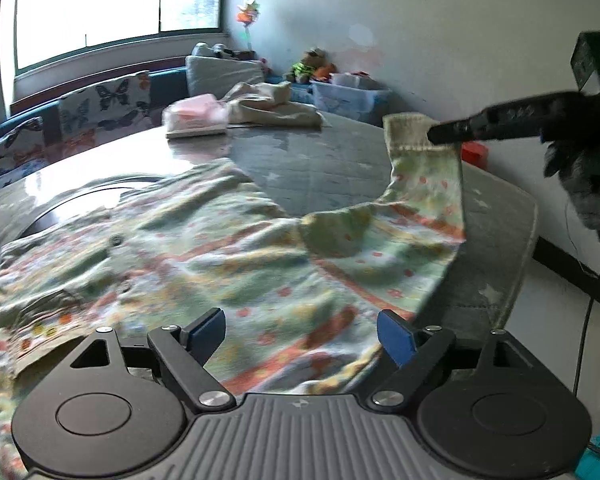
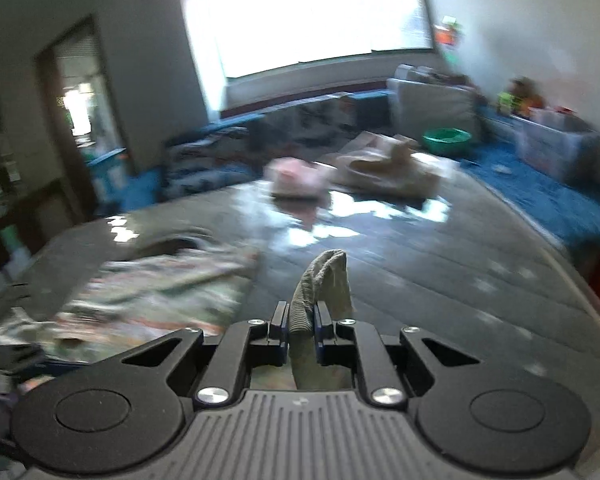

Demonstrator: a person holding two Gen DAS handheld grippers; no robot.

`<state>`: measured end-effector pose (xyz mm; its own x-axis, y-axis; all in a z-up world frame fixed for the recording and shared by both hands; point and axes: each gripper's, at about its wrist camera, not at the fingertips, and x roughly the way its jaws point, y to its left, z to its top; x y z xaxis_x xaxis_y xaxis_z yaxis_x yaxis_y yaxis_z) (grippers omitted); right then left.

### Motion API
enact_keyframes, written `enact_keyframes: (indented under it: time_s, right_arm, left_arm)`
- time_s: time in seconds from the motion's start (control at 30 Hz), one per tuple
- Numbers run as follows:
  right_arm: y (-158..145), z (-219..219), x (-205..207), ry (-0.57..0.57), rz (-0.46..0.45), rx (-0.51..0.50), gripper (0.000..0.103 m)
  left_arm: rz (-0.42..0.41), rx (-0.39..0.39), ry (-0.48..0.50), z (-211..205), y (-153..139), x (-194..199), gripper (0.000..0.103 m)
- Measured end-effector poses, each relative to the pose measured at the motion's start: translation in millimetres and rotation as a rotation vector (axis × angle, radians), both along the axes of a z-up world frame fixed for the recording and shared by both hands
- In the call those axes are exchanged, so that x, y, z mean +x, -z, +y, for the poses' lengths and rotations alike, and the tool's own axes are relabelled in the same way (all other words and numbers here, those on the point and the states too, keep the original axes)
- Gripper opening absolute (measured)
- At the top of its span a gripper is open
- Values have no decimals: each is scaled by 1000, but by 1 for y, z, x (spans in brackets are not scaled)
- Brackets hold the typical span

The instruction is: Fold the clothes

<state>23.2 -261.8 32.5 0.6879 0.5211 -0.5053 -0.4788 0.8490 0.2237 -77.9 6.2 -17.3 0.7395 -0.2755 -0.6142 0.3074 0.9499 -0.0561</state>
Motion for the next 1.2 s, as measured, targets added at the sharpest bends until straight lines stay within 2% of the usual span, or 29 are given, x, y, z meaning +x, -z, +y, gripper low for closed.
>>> enact_keyframes:
  time_s: [0.27,0.43,0.63,0.7,0.8,0.9,1.0,1.2]
  right_arm:
    - [-36,105,1,-300,-22,49,11]
    - [-39,170,-8,-460,-26,53,11]
    - [-31,221,-20,-585,13,76,11]
    - [-29,229,-24,-611,22,87,16]
    - [-29,232,-28,-624,16,82,18]
    - [-32,222,-25,-613,-2,46,29]
    - [-26,206,-21,-586,-4,-52,30]
    - [14,171,-8,-528,74,-280,30]
  left_arm:
    - [-30,-54,-117,39,-5,-16,88]
    - [-49,-80,-180,61,-7,-29,90]
    - [-49,-102,-234,76,-5,-34,90]
    - [-45,-104,-243,78,-3,-34,90]
    - [-40,-104,-250,81,-2,-33,90]
    - [-36,-103,-255,84,-1,-34,90]
    - [-35,-98,-266,89,0,-36,90]
    - [-31,-118,-313,106,-2,-34,88]
